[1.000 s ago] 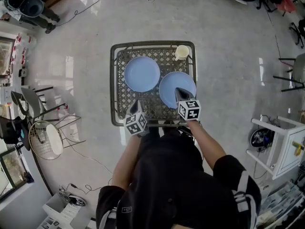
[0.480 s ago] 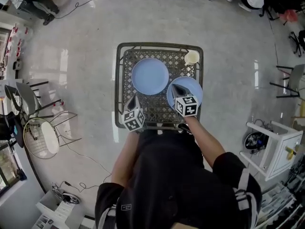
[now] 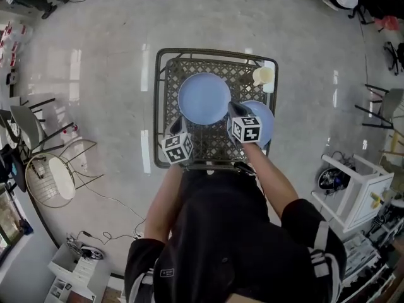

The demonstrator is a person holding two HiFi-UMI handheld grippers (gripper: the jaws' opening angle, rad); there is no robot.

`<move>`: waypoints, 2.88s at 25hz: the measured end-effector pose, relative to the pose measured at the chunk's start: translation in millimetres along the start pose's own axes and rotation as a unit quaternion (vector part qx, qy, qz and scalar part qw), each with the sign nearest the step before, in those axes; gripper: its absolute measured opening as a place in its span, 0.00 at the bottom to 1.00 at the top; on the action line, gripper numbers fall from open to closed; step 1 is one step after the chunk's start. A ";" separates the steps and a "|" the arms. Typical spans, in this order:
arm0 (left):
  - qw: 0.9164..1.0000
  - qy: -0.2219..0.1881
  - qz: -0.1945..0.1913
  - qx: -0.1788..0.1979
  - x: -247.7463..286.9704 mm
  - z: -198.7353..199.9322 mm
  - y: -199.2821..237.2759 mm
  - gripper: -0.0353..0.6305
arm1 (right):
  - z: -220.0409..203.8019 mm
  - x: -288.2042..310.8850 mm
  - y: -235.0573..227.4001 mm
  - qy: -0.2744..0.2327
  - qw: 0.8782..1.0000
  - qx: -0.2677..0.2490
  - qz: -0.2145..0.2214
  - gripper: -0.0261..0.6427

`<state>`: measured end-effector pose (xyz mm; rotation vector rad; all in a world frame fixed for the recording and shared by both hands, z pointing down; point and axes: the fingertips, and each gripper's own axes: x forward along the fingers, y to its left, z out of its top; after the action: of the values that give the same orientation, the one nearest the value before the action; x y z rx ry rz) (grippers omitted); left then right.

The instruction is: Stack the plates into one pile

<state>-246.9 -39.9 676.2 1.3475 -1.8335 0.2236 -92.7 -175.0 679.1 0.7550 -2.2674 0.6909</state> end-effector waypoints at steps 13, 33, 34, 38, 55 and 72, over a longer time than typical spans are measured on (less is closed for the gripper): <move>0.998 0.065 -0.005 -0.020 58.0 -17.2 34.3 0.13 | -26.3 67.0 -33.6 0.084 0.995 0.007 -0.053 0.09; 0.988 0.151 0.008 -0.016 111.2 -61.7 59.3 0.14 | -62.0 111.4 -65.6 0.177 0.981 0.018 -0.076 0.08; 0.988 0.152 0.006 -0.015 111.0 -61.4 58.4 0.14 | -61.6 111.6 -66.2 0.176 0.981 0.025 -0.075 0.08; 0.989 0.146 0.005 -0.021 103.8 -57.5 57.2 0.13 | -59.9 106.8 -64.7 0.170 0.982 0.051 -0.072 0.07; 0.997 0.081 0.004 0.019 32.2 -16.7 5.5 0.12 | -29.5 27.8 -59.6 0.076 0.992 0.092 -0.041 0.07; 0.984 0.112 -0.082 0.113 26.6 -89.4 -152.1 0.12 | -132.0 -122.9 -168.8 0.050 0.977 0.176 -0.111 0.07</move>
<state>-73.2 -69.6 704.3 1.5530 -1.5371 0.4879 150.0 -168.0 724.3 1.0965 -1.9524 1.0117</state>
